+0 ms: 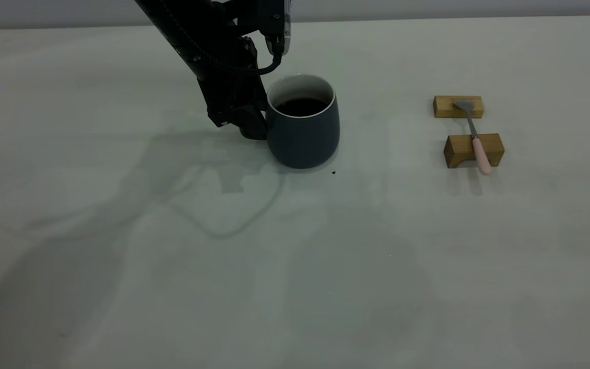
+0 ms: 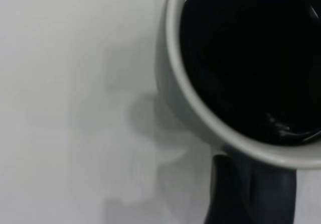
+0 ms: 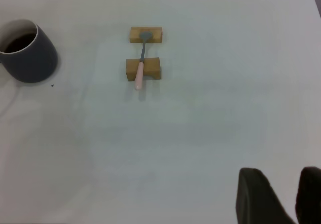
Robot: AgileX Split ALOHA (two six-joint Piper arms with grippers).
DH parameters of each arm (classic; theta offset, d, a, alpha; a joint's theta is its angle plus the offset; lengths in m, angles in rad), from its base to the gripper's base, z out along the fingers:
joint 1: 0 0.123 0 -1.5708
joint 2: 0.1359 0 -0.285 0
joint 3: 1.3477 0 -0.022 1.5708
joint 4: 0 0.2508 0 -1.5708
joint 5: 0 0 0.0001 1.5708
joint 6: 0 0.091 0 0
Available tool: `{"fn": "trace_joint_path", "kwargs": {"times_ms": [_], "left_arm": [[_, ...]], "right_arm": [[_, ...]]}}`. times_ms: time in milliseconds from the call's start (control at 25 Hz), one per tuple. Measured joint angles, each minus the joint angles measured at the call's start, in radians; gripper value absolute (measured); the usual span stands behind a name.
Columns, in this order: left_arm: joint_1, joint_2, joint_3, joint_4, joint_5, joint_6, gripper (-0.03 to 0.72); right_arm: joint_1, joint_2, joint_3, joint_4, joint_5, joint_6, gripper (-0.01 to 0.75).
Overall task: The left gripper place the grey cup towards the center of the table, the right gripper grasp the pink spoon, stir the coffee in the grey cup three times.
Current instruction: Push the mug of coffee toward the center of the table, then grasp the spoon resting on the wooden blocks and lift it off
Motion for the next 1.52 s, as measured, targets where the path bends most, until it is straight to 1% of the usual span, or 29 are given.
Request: {"fn": "trace_joint_path", "kwargs": {"times_ms": [120,200,400,520,680,800,840,920,1040,1120,1240,1360,1520], "left_arm": [[0.002,-0.011,0.000,0.026,0.016,-0.050,0.519],[0.005,-0.037,0.000,0.073,0.057,-0.114,0.519],[0.014,-0.200,0.000,0.210,0.231,-0.305,0.519],[0.014,-0.351,0.000,0.274,0.352,-0.490,0.519],[0.014,-0.581,0.000,0.356,0.488,-0.813,0.519],[0.014,-0.742,0.000,0.413,0.632,-1.058,0.519],[0.014,-0.797,0.001,0.428,0.659,-1.133,0.519],[0.014,-0.894,0.002,0.444,0.659,-1.251,0.519],[0.014,-1.040,0.029,0.446,0.659,-1.362,0.519],[0.014,-1.125,0.078,0.446,0.659,-1.411,0.519],[0.014,-1.249,0.208,0.448,0.659,-1.451,0.519],[0.014,-1.360,0.392,0.449,0.659,-1.490,0.519],[0.014,-1.507,0.690,0.449,0.659,-1.507,0.519]], "right_arm": [[0.000,0.000,0.000,0.000,0.000,0.000,0.238],[0.000,0.000,0.000,0.000,0.000,0.000,0.238],[0.000,0.000,0.000,0.000,0.000,0.000,0.238],[0.000,0.000,0.000,0.000,0.000,0.000,0.238],[0.000,0.000,0.000,0.000,0.000,0.000,0.238],[0.000,0.000,0.000,0.000,0.000,0.000,0.238],[0.000,0.000,0.000,0.000,0.000,0.000,0.238],[0.000,0.000,0.000,0.000,0.000,0.000,0.238],[0.000,0.000,0.000,0.000,0.000,0.000,0.238],[0.000,0.000,0.000,0.000,0.000,0.000,0.238],[0.000,0.000,0.000,0.000,0.000,0.000,0.238],[0.000,0.000,0.000,0.000,0.000,0.000,0.238],[0.000,0.000,0.000,0.000,0.000,0.000,0.238]]}}
